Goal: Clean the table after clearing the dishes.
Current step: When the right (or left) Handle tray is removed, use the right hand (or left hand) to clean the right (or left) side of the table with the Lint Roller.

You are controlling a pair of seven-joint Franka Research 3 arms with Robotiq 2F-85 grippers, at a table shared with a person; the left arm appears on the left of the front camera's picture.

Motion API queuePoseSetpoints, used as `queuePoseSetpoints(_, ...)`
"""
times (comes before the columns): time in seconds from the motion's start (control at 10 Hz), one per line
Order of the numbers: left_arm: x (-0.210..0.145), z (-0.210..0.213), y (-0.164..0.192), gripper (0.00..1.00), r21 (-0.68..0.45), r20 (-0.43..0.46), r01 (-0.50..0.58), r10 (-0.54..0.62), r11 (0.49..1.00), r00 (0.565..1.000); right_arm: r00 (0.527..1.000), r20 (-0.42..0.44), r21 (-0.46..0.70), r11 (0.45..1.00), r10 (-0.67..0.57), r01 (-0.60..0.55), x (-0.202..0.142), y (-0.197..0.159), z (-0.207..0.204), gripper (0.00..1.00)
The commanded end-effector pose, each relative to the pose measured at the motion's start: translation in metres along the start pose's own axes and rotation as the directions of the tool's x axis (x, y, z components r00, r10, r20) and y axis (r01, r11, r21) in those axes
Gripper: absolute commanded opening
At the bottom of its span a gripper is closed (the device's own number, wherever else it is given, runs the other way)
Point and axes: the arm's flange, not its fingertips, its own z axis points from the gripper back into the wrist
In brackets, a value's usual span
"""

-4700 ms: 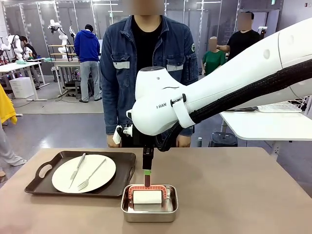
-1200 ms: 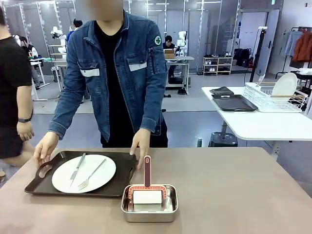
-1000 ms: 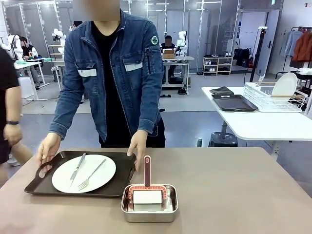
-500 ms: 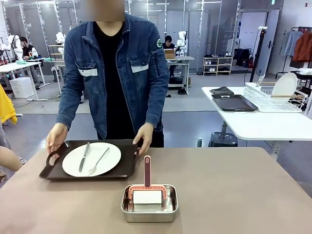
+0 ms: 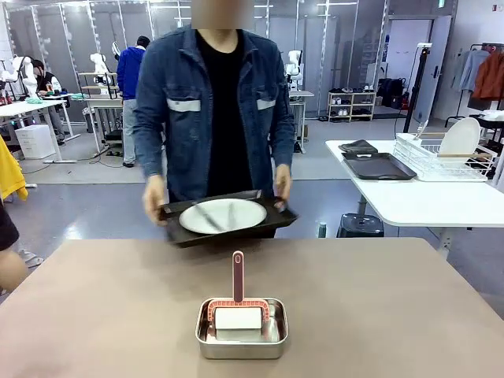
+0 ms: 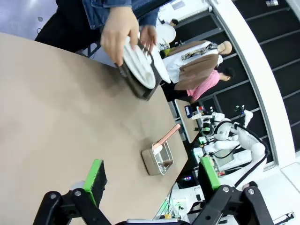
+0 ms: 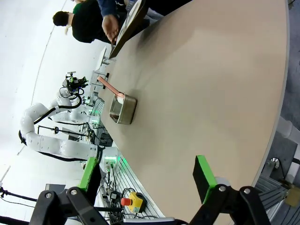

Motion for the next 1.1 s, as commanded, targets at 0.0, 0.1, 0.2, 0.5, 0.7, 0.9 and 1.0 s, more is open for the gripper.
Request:
queuePoseSetpoints(0.0, -0.027, -0.073, -0.042, 1.00, 0.054, -0.031, 0.078, -0.077, 0.995, 0.997, 1.000, 0.009, -0.005, 1.000, -0.004, 0.004, 0.001, 0.002, -0.001, 1.00)
queuePoseSetpoints(0.1, -0.034, -0.109, -0.062, 1.00, 0.050, -0.035, 0.101, -0.099, 0.994, 0.994, 1.000, 0.009, -0.005, 1.000, -0.004, 0.004, 0.001, 0.002, -0.001, 1.00)
queuePoseSetpoints(0.2, -0.040, -0.144, -0.084, 1.00, 0.056, -0.038, 0.135, -0.133, 0.989, 0.990, 1.000, 0.009, -0.005, 1.000, -0.004, 0.004, 0.001, 0.002, -0.001, 1.00)
queuePoseSetpoints(0.5, -0.081, -0.244, -0.138, 1.00, 0.062, 0.044, 0.124, -0.127, 0.990, 0.991, 1.000, 0.009, -0.005, 1.000, -0.004, 0.004, 0.001, 0.002, -0.001, 1.00)
queuePoseSetpoints(0.7, -0.120, -0.295, -0.170, 1.00, -0.015, -0.001, 0.074, -0.074, 0.997, 0.997, 1.000, 0.009, -0.005, 1.000, -0.004, 0.004, 0.001, 0.002, -0.001, 1.00)
queuePoseSetpoints(0.9, -0.138, -0.350, -0.184, 1.00, -0.037, -0.140, 0.158, -0.162, 0.987, 0.977, 1.000, 0.009, -0.005, 1.000, -0.004, 0.004, 0.001, 0.002, -0.001, 1.00)
queuePoseSetpoints(1.0, -0.139, -0.369, -0.188, 1.00, -0.040, -0.146, 0.163, -0.167, 0.986, 0.975, 1.000, 0.009, -0.005, 1.000, -0.004, 0.004, 0.001, 0.002, -0.001, 1.00)
